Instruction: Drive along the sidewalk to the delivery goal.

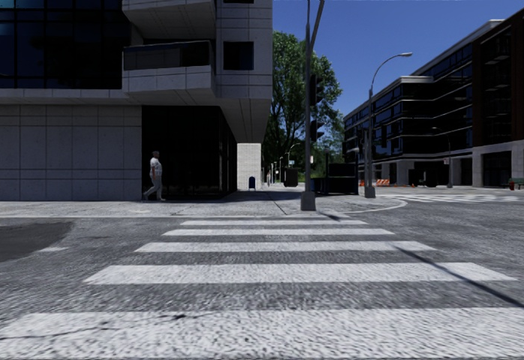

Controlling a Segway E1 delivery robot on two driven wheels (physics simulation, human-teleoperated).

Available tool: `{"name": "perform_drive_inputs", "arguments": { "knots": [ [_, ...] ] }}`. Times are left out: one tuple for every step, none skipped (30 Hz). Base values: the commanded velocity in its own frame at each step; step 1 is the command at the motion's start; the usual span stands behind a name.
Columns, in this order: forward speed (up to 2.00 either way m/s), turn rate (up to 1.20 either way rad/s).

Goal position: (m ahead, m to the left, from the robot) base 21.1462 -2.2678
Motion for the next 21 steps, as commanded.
{"name": "perform_drive_inputs", "arguments": {
  "knots": [
    [2.00, 0.00],
    [2.00, 0.00],
    [2.00, 0.00],
    [2.00, 0.00],
    [2.00, 0.00],
    [2.00, 0.00],
    [2.00, 0.00],
    [2.00, 0.00],
    [2.00, 0.00],
    [2.00, 0.00],
    [2.00, 0.00],
    [2.00, 0.00],
    [2.00, 0.00],
    [2.00, 0.00],
    [2.00, 0.00],
    [2.00, 0.00],
    [2.00, 0.00],
    [2.00, 0.00],
    [2.00, 0.00],
    [2.00, 0.00],
    [2.00, 0.00]
  ]
}}
